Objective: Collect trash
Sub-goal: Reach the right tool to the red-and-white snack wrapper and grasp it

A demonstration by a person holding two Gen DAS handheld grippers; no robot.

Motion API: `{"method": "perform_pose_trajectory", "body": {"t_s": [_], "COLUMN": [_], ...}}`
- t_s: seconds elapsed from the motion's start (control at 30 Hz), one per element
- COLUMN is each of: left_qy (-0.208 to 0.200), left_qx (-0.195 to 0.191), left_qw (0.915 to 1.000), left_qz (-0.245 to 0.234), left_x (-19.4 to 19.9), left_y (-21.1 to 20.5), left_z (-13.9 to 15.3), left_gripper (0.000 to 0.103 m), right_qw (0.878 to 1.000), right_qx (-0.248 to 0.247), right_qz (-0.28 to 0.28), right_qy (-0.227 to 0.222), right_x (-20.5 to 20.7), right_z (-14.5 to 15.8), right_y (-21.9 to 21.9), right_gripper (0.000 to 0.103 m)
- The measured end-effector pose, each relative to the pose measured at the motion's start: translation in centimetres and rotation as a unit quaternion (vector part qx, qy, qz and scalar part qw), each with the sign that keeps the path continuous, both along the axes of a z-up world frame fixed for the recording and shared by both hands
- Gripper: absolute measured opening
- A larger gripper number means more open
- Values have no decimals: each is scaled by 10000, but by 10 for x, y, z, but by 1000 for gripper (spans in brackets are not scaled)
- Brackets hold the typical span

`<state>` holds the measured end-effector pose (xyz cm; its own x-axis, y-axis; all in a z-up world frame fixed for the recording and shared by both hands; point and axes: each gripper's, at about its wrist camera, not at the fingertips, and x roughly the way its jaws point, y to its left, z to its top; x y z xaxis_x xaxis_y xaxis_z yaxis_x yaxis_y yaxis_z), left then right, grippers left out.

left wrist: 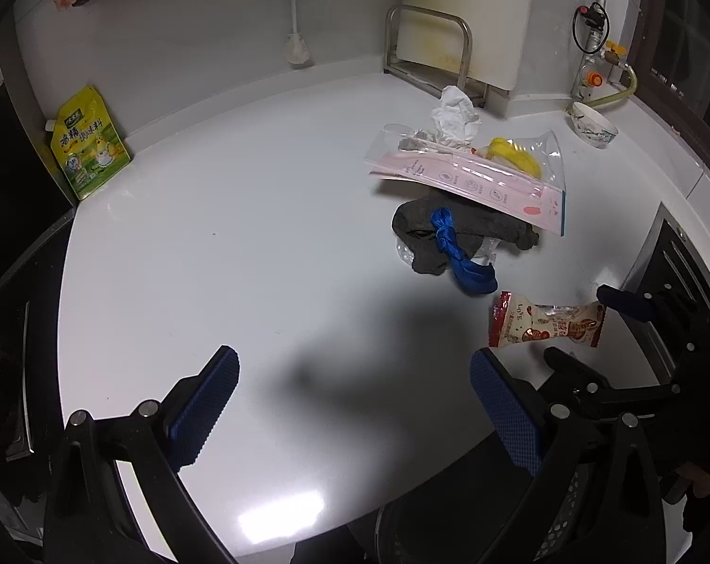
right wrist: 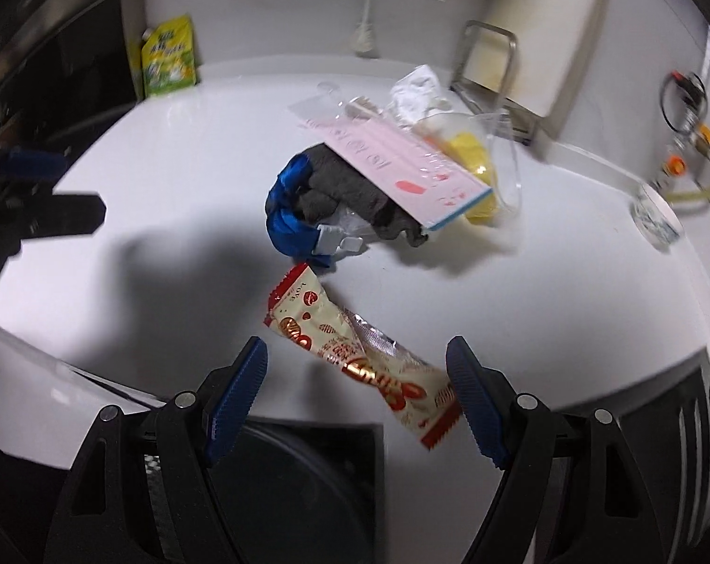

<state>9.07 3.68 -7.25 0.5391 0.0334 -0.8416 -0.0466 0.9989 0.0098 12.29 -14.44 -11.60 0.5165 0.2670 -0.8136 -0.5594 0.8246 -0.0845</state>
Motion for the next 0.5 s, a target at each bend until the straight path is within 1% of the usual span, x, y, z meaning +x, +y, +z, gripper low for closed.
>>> {"method": "perform_pose_trajectory", "body": {"t_s": [0.17, 0.27, 0.3, 0.33, 0.37, 0.43, 0.47, 0.5], "left_qy": [46, 74, 77, 75, 66, 58, 61, 58], "left_qx": [-46, -28, -22, -21, -21, -39, -53, -68], "left_qw": [10000, 10000, 9999, 9999, 10000, 9999, 9999, 9999], "left_qz": [-40, -61, -64, -69, -69, -72, -73, -75], "left_x": [6, 9, 10, 11, 11, 13, 14, 15], "left_y": [0, -1, -1, -2, -2, -3, -3, -4], "left_z": [-9, -14, -16, -17, -19, -21, -22, -22], "left_gripper": [97, 97, 97, 97, 97, 97, 97, 97], "right_qw": [9991, 9986, 9985, 9983, 9982, 9982, 9981, 9980], "right_qx": [-292, -341, -341, -339, -332, -319, -299, -238], "right_qz": [285, 401, 422, 460, 488, 511, 533, 563], "right_qy": [-103, -77, -71, -66, -41, 73, 115, 147], "right_x": [5, 8, 8, 9, 9, 11, 11, 11], "right_z": [-15, -22, -23, -25, -26, -28, -28, -28], "right_y": [9, 11, 11, 11, 10, 10, 11, 11], "right_gripper": [75, 74, 72, 65, 61, 49, 45, 38]}}
